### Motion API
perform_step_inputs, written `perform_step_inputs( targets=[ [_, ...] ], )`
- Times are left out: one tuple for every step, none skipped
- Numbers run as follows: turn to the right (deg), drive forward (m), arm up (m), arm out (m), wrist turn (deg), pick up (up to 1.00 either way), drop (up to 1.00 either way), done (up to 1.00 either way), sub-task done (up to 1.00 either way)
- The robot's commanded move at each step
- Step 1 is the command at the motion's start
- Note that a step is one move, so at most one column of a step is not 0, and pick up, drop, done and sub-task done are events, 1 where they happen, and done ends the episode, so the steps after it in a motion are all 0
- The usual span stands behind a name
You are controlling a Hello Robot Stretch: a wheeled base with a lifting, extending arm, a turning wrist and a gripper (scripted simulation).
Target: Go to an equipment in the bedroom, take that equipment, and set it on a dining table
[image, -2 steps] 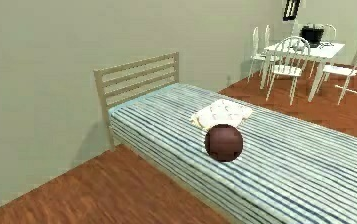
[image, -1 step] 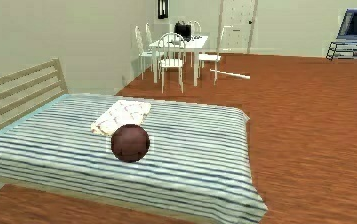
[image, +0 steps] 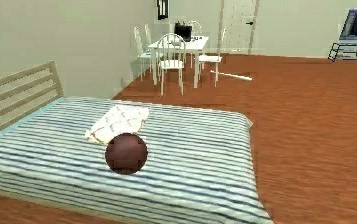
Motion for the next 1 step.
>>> perform_step_inputs(
  targets=[
    [-45.0,0.0,0.0,0.0,0.0,0.0,0.0,0.0,0.0]
  ],
)
